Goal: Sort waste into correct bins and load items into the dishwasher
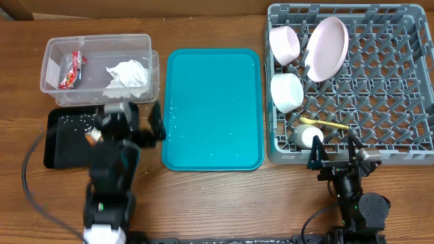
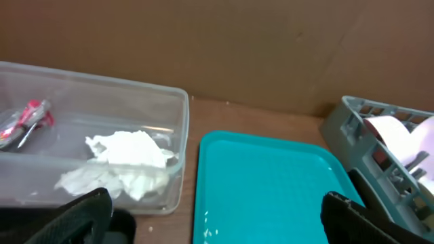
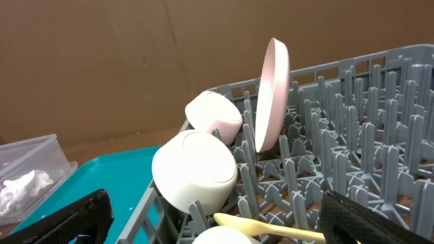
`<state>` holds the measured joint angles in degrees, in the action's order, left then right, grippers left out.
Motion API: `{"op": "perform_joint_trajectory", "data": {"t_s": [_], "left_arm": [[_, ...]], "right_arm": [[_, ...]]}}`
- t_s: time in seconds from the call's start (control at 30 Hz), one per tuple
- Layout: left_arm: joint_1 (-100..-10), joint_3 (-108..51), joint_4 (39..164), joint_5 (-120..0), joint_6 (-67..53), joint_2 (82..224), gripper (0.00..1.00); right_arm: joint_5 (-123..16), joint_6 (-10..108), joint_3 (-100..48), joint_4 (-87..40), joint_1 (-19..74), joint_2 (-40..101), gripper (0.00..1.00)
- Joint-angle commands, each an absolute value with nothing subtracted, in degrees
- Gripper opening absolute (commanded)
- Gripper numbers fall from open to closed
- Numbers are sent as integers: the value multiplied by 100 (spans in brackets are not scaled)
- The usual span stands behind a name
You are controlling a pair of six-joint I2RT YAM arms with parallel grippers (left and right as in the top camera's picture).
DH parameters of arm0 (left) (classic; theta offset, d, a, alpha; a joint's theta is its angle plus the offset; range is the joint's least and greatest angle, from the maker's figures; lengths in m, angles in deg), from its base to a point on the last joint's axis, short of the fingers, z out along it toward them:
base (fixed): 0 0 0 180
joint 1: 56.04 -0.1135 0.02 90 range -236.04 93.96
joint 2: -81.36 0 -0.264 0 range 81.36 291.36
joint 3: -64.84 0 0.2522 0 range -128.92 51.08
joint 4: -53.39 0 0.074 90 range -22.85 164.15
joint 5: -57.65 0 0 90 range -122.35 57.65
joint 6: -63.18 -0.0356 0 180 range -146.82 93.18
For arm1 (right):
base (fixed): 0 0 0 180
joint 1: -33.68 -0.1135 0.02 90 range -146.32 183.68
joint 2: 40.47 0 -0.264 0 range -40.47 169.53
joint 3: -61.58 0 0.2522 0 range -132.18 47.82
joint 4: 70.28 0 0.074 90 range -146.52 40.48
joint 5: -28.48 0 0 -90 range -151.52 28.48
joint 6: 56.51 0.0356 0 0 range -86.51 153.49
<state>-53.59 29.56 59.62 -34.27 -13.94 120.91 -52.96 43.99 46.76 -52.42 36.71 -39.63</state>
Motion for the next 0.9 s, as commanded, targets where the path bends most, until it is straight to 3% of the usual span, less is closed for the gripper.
{"op": "perform_joint_trajectory", "data": {"t_s": [0.0, 0.37, 0.67, 0.87], "left_arm": [[-5601, 3660, 5916, -3455, -1610, 11096, 100], [-5947, 4912, 5965, -3529, -1614, 8889, 100], [-6062, 5083, 7114, -3514, -1763, 8137, 99], [-6095, 5080, 7143, -3512, -1763, 8150, 100]], "right_arm": [[-5285, 4412, 4737, -5273, 3708, -4031, 100], [-5285, 4412, 4737, -5273, 3708, -4031, 100], [-5285, 4412, 4737, -5273, 3708, -4031, 100], [-5285, 4412, 4737, -5273, 3708, -4031, 100]]}}
